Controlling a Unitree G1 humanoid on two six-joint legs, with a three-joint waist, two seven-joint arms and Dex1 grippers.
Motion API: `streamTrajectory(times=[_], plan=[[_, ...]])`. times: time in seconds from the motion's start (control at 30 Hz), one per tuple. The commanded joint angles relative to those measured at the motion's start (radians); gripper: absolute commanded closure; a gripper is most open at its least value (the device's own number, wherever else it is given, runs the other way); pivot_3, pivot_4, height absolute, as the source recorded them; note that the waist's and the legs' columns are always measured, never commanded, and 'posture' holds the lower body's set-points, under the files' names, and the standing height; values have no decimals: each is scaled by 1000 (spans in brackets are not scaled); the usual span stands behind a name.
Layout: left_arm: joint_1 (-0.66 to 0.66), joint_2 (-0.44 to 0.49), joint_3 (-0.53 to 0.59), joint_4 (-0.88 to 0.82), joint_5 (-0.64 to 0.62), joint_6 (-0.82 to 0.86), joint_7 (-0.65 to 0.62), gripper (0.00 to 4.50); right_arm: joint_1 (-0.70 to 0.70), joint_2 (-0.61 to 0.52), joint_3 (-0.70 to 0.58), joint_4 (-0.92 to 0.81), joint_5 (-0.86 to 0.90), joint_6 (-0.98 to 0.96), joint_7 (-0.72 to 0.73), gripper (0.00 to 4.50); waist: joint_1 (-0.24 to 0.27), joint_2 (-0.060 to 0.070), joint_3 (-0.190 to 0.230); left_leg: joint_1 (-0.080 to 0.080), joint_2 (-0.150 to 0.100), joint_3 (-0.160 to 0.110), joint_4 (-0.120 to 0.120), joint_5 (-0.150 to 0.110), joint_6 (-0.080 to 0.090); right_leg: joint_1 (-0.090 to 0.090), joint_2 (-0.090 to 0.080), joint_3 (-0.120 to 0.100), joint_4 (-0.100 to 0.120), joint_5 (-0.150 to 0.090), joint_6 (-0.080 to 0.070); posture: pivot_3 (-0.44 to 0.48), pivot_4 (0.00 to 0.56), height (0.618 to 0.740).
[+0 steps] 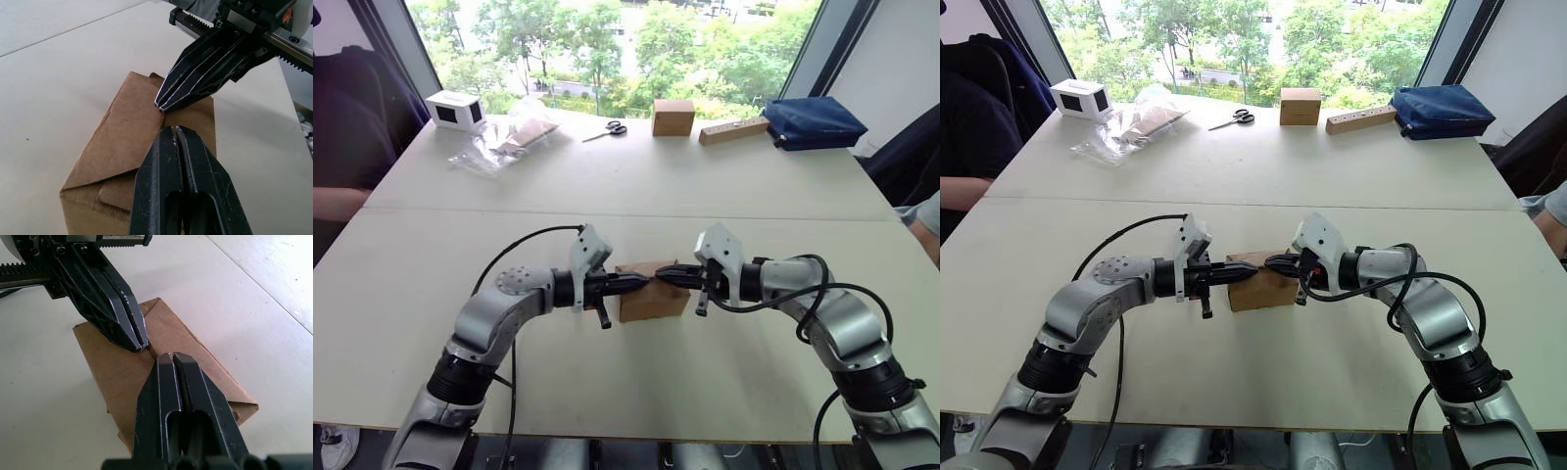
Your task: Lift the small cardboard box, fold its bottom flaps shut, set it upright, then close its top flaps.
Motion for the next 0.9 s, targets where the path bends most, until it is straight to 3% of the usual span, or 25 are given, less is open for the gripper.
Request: streamTrajectory(times=[0.03,0.47,0.6,0.7,0.8,0.9], plan=[[-10,-18,17,19,20,-48,28,4456,-5,-10,14,-7,-22,-27,2,4500,0,0,0,0,0,0,0,0,0,0,0,0,0,0,0,0,150,740],[21,32,-55,13,87,-103,-10,4456,10,-19,31,2,-43,-38,14,4500,0,0,0,0,0,0,-1,0,0,0,0,0,-1,0,0,0,150,740],[39,-29,58,-20,-23,-106,10,4456,1,11,-23,1,8,-34,4,4500,-1,0,0,0,0,0,-1,0,0,0,-1,0,-1,0,0,0,150,740],[93,-8,130,-77,-71,-135,-14,4456,-3,39,-93,-13,55,-63,-14,4500,-4,1,0,0,1,0,-2,0,-1,-1,-1,0,-2,0,0,0,150,740],[144,85,232,-159,-247,21,-63,4456,28,44,-168,-60,129,-42,-17,4500,-3,1,0,0,1,0,-6,1,-3,-2,-1,0,-3,1,-1,0,150,740],[223,210,340,-208,-329,82,-104,4456,76,36,-264,-129,234,27,-40,4500,-3,1,0,1,1,0,-11,2,-5,-3,-1,0,-4,1,-1,0,150,740]])
